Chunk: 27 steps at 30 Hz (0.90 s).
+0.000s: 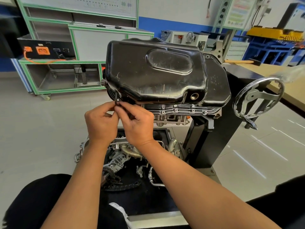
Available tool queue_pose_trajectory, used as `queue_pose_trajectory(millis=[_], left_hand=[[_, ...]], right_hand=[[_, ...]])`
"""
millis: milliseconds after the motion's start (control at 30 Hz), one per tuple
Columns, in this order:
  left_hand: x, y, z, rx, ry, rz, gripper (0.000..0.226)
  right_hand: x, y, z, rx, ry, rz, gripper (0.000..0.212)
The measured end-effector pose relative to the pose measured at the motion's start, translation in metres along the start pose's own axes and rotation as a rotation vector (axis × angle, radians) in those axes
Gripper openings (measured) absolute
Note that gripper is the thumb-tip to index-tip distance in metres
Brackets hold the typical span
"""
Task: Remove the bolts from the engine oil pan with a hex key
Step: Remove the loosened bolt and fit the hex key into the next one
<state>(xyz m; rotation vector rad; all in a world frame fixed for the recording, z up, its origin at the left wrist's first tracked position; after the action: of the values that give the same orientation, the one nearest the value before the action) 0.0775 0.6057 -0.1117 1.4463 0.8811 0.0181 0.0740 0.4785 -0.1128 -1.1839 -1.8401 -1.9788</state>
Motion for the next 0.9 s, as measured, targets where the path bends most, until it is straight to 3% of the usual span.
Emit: queue_pose_trajectory(millis=[167,500,733,900], left_hand=[[0.000,-0.001,0.005,-0.064,-0.016,-0.018,0.018],[-0.003,-0.006,0.013,-0.003,-0.023,-0.002,0.018],[0.004,-0.003,0.009,-0.136,-0.013,-0.071,0.011],[0.003,-0.004,0.012,-0.126,-0.052,-0.049,0.013]], right_hand=[[-0.001,0.001,-0.002,-0.012,-0.003,-0.013,0.016],[-0.002,-0.006,-0.004,0.001,-0.106,-0.096,0.023],[0.003,-0.003,0.000,-0.027,0.000,-0.012,0.020],[0.004,-0.001,-0.001,-0.059,0.019,-0.002,0.013]])
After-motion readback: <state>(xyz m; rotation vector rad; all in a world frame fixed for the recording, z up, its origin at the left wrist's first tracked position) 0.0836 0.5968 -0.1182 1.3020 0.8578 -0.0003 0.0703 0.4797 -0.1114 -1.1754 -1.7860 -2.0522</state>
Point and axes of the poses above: each hand's wrist, its own y-axis towards the middle knuckle, its own z-axis out of the palm, x = y × z, the point moved 5 cm from there along y, towards the middle knuckle, and after that the axes turned 8 degrees about z, right-handed, at the moved point
